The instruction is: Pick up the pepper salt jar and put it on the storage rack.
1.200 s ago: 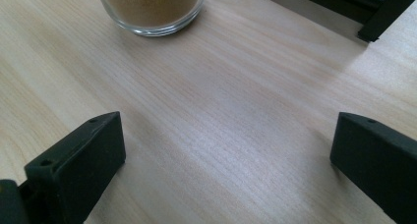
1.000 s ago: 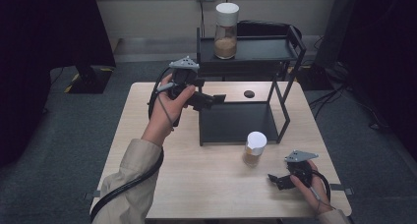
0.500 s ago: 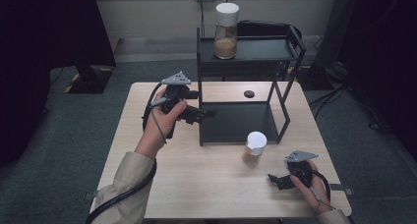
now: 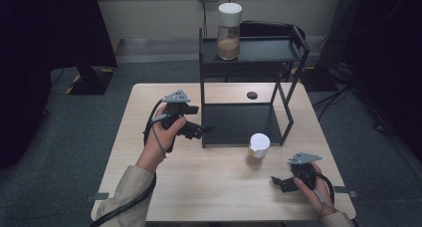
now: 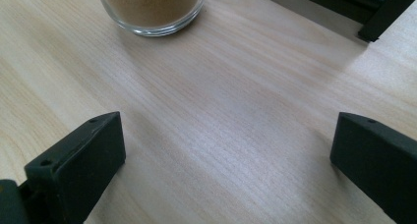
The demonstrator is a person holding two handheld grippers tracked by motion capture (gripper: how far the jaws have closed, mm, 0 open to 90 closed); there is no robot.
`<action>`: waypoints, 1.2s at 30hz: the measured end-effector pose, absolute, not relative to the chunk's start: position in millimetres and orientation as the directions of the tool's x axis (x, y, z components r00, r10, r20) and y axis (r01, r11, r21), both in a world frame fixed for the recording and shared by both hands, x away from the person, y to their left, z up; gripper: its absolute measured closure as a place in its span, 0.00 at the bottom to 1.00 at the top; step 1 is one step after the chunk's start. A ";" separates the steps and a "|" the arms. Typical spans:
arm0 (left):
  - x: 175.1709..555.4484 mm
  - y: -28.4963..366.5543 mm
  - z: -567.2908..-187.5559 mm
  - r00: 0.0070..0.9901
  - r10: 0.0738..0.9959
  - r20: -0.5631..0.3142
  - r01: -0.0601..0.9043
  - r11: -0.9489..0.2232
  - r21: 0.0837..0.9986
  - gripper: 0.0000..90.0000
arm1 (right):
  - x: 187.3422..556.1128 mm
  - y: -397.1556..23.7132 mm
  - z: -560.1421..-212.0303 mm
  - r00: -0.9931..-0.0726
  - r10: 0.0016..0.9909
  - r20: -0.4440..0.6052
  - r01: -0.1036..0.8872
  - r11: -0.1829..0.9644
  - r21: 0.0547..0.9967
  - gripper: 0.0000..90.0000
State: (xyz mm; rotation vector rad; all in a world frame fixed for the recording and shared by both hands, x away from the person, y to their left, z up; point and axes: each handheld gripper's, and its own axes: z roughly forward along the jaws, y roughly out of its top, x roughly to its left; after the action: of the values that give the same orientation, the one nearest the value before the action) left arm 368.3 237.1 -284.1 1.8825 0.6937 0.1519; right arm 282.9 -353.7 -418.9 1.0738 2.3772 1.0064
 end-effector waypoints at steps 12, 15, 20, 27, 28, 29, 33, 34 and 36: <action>359.5 251.6 -314.5 0.808 0.546 -0.222 0.421 -0.272 0.865 0.01 | 282.8 -353.7 -418.9 -0.654 0.756 -0.020 0.512 0.462 0.724 0.00; 357.1 255.3 -323.1 0.803 0.550 -0.231 0.432 -0.270 0.861 0.01 | 282.8 -353.7 -418.9 -0.654 0.756 -0.020 0.512 0.462 0.724 0.00; 353.1 261.1 -337.7 0.794 0.559 -0.240 0.450 -0.274 0.850 0.01 | 282.9 -353.7 -418.9 -0.654 0.756 -0.020 0.512 0.462 0.724 0.00; 347.2 267.4 -357.8 0.781 0.568 -0.261 0.473 -0.263 0.841 0.01 | 282.9 -353.7 -418.9 -0.655 0.756 -0.020 0.512 0.462 0.724 0.00; 346.3 267.7 -360.3 0.780 0.569 -0.261 0.475 -0.265 0.839 0.01 | 282.9 -353.7 -418.9 -0.655 0.756 -0.020 0.512 0.462 0.724 0.00; 345.3 267.8 -362.3 0.779 0.571 -0.258 0.476 -0.271 0.837 0.01 | 282.9 -353.7 -418.9 -0.655 0.756 -0.020 0.512 0.462 0.724 0.00; 340.3 269.6 -372.7 0.769 0.585 -0.258 0.487 -0.274 0.829 0.01 | 282.9 -353.7 -418.9 -0.655 0.756 -0.020 0.512 0.462 0.724 0.00; 338.8 269.5 -375.2 0.767 0.589 -0.253 0.488 -0.279 0.827 0.01 | 282.9 -353.7 -418.9 -0.655 0.756 -0.020 0.512 0.462 0.724 0.00; 336.7 269.9 -380.1 0.764 0.594 -0.250 0.491 -0.286 0.823 0.01 | 282.9 -353.7 -418.9 -0.654 0.756 -0.020 0.512 0.462 0.724 0.00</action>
State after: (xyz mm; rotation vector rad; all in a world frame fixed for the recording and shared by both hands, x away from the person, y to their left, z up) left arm 336.7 269.9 -380.1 1.9418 0.8232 0.1268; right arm 282.9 -353.7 -418.9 1.0739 2.3771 1.0067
